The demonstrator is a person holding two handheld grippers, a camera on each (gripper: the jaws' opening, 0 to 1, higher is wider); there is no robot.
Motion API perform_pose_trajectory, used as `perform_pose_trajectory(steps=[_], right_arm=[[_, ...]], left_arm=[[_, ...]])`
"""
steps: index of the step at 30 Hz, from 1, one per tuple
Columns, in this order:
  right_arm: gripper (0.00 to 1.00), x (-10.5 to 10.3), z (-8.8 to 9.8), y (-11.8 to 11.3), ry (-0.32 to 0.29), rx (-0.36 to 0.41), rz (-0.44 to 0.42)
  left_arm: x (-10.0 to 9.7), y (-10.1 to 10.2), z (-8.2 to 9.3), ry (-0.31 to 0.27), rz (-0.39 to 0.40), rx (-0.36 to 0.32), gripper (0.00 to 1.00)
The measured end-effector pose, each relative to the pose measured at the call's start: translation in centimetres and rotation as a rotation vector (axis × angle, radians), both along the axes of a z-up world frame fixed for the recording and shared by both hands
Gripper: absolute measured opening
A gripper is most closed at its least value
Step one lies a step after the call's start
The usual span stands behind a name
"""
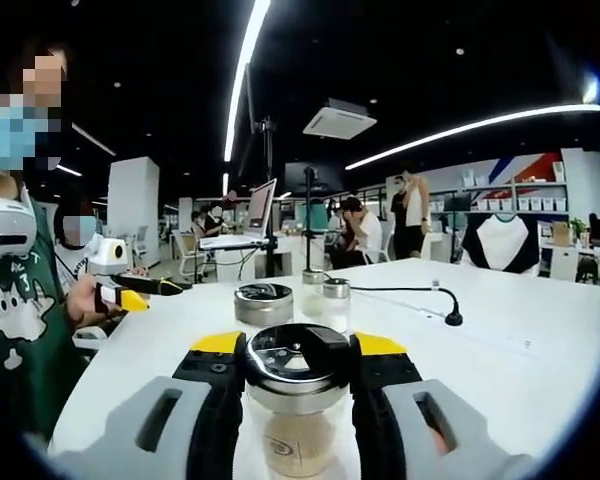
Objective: Rotate the seasoning bottle until the label or dispensing opening points toward the visible target arrow and the bottle remains upright within the marked orientation range
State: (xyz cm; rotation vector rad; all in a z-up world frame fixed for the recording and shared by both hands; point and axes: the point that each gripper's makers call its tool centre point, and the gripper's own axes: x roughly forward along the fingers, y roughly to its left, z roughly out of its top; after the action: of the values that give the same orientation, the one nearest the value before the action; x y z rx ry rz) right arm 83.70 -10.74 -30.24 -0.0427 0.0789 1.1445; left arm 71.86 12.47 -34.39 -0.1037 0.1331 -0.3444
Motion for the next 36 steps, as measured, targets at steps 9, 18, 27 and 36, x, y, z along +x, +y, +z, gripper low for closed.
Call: perform_pose_trajectory(steps=[9, 18, 27, 36], right_arm=[[0.4, 0.17, 0.0, -0.18, 0.012, -0.007, -0.037], [0.39, 0.68, 0.06, -0.51, 0.012, -0.004, -0.085], [0.4, 0.26, -0.06, -0.22, 0.017, -0.009, -0.127], [0.4, 0.3, -0.03, -0.22, 0.016, -0.006, -0.172]], left_arm=[[-0.03, 0.06, 0.04, 0.0, 0.001, -0.002, 0.84], [-0.04, -0.11, -0.03, 0.002, -0.002, -0.001, 0.84], [-0.12, -0.12, -0.01, 0.002, -0.001, 0.001, 0.84], [-0.11, -0.15, 0.0, 0.001, -0.004, -0.001, 0.84]])
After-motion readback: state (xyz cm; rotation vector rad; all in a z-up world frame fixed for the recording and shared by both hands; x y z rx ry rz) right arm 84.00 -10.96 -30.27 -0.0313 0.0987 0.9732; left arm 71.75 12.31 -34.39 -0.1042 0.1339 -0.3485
